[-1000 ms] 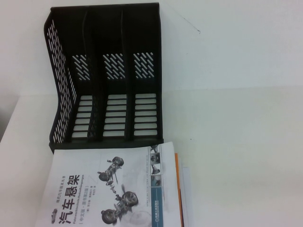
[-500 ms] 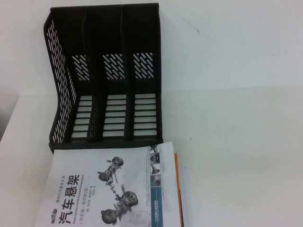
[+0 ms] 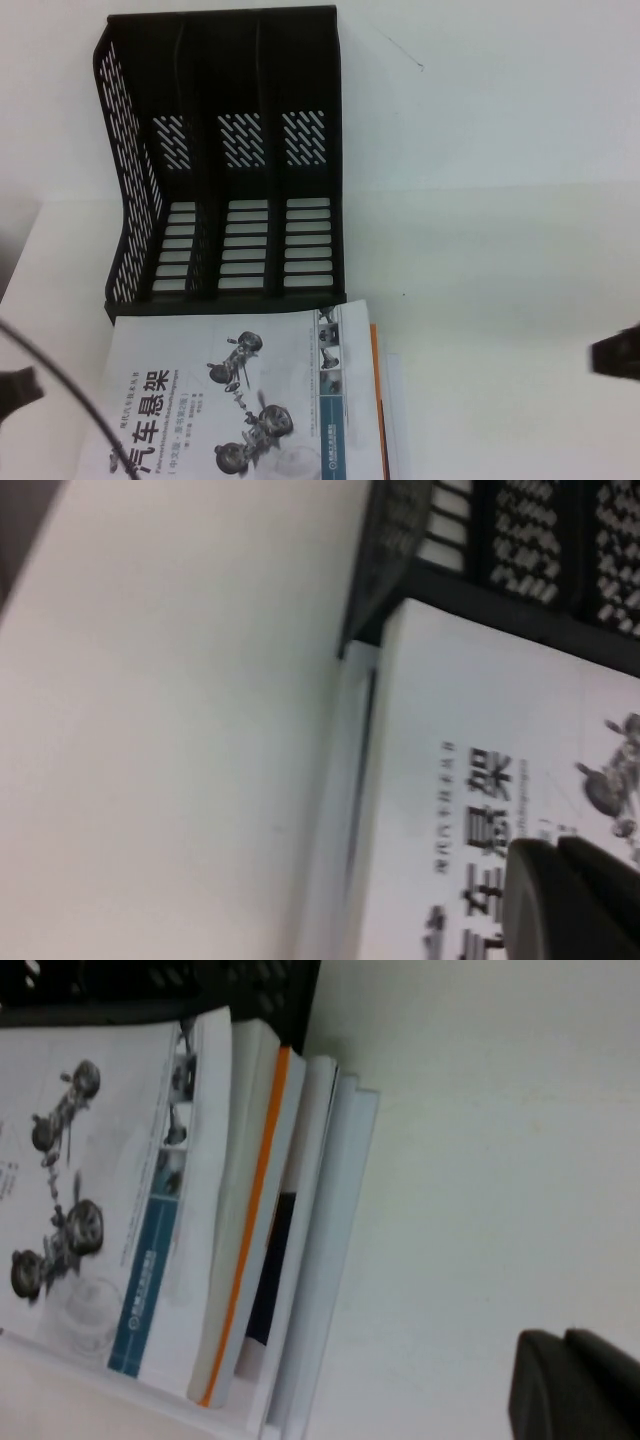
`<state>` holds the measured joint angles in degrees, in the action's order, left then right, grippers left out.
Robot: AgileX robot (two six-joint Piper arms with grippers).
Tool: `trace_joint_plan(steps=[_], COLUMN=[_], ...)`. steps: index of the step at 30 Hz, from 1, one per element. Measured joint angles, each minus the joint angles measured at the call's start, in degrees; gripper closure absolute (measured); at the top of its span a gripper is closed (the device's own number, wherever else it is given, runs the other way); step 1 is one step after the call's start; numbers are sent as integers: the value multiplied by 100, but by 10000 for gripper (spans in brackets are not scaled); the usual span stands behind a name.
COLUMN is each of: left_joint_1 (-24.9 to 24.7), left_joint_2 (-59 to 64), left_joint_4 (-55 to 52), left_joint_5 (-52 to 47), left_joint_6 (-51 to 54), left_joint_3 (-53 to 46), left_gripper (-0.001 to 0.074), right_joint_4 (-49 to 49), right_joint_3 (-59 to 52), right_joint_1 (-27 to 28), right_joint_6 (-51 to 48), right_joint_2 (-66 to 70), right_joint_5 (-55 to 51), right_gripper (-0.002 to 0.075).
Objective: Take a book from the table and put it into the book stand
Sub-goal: Push book with right arm
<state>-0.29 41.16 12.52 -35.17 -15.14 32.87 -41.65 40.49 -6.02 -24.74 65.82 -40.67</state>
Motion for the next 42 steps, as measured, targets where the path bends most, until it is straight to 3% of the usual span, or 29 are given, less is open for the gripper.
trace_joint_plan(steps=[6,12,19,26,30,42], left_joint_1=[-230,147,1034,1820,1908,1921], left_joint_2=[831,1558,2325,2873,3086,3160], left_joint_4=[72,152,966,2951,3469,3572], left_joint_5=[-12,-105,-367,-724,-860,-963], left_joint_6=[23,133,1128,3023,3513,3627], left_joint_3=[560,805,822,831,835,857], left_gripper=[738,738,738,738,738,738], right_joint_4=[-45,-60,-73,-109,-109,-121], right_joint_3=[318,1029,1576,1688,1725,2196], right_joint_1=[-1381,-2230,-2600,-2687,-2742,-3100], right_joint_6=[-11,-11,-11,-11,-11,-11], right_joint_2=[1117,2106,2949,3405,3474,3902], right_joint_5=[615,783,833,809,809,704], right_gripper=[725,725,725,725,724,724])
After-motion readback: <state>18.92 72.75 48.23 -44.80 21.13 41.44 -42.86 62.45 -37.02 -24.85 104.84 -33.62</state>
